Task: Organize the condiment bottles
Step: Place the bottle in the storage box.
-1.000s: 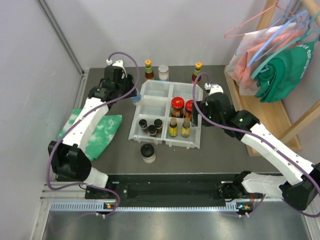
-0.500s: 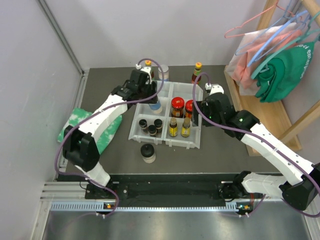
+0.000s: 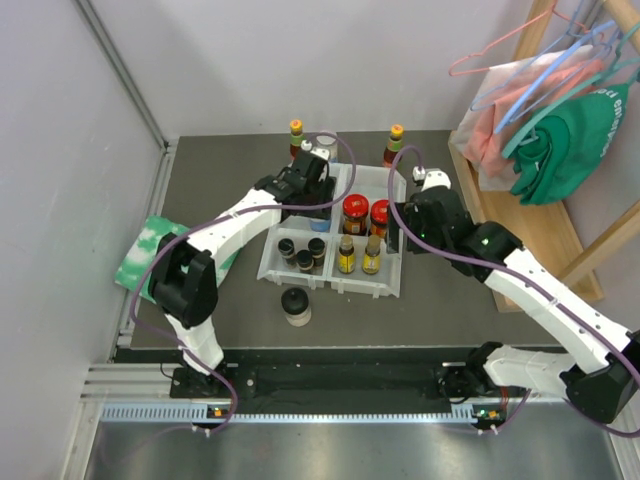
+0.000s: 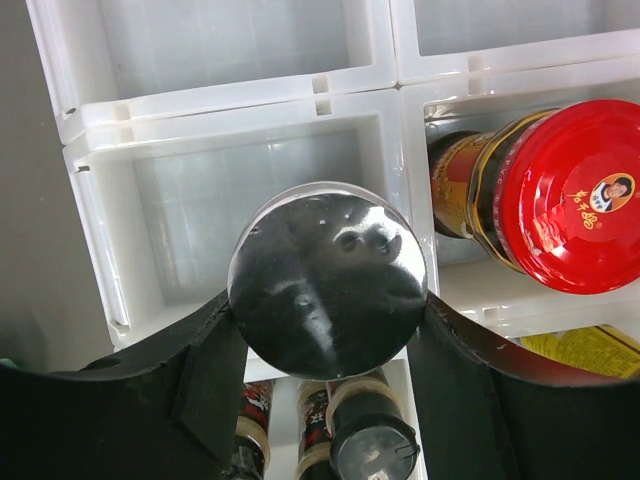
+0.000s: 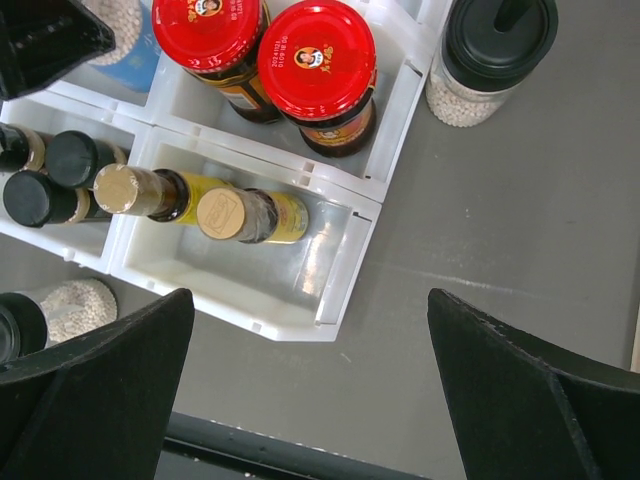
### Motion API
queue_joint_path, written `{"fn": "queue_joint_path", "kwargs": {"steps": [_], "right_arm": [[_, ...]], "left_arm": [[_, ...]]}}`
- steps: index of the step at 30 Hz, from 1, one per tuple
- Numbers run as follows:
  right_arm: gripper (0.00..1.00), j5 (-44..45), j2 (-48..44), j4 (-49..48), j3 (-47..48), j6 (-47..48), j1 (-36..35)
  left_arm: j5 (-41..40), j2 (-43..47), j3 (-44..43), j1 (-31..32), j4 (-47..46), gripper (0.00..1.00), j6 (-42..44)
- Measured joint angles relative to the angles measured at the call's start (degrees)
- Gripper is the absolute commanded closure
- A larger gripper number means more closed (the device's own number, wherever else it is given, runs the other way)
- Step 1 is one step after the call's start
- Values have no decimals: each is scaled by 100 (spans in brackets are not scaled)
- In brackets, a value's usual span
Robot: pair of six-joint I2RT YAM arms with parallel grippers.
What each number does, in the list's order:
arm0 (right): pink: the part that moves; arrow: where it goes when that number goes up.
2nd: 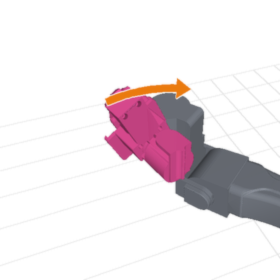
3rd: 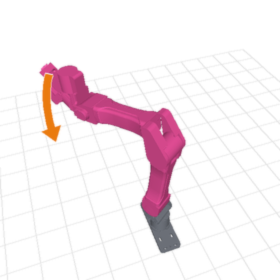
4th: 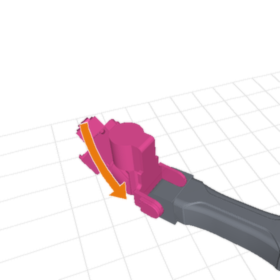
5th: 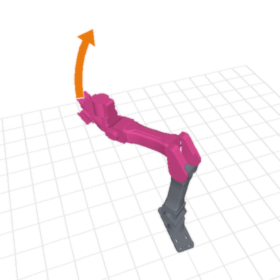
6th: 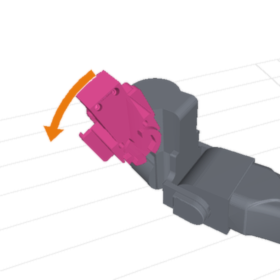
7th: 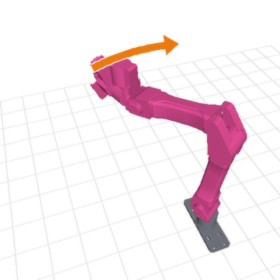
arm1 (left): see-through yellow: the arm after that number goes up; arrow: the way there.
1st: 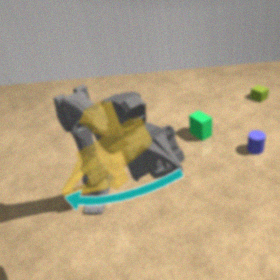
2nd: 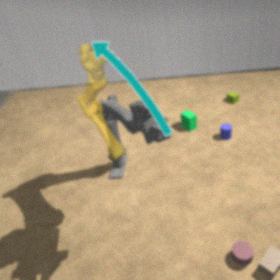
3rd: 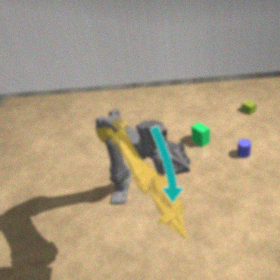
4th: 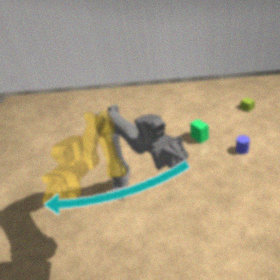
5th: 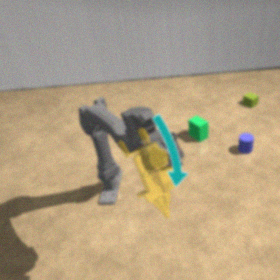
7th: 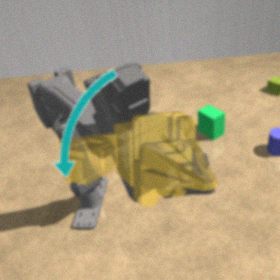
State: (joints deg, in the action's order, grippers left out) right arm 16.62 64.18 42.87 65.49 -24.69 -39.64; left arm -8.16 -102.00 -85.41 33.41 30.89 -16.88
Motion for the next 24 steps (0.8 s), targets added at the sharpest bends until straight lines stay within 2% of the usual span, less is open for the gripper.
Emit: {"fn": "queue_joint_path", "kwargs": {"steps": [6,7,10,11,14,24], "right_arm": [[1,37,-116,11,-31,-2,0],[1,48,-131,4,-31,-2,0],[1,74,-170,4,-33,-2,0],[1,79,-184,7,-35,-2,0],[1,107,-229,13,-37,-4,0],[1,190,-529,157,-111,-63,0]], "left_arm": [[-122,-63,-2,101,7,47,42],[-140,-66,-2,109,9,38,39],[-179,-72,-2,127,9,23,31],[-184,-72,-2,127,7,13,28],[-216,-72,-46,131,-33,1,31],[-549,-68,-575,146,-7,1,240]]}}
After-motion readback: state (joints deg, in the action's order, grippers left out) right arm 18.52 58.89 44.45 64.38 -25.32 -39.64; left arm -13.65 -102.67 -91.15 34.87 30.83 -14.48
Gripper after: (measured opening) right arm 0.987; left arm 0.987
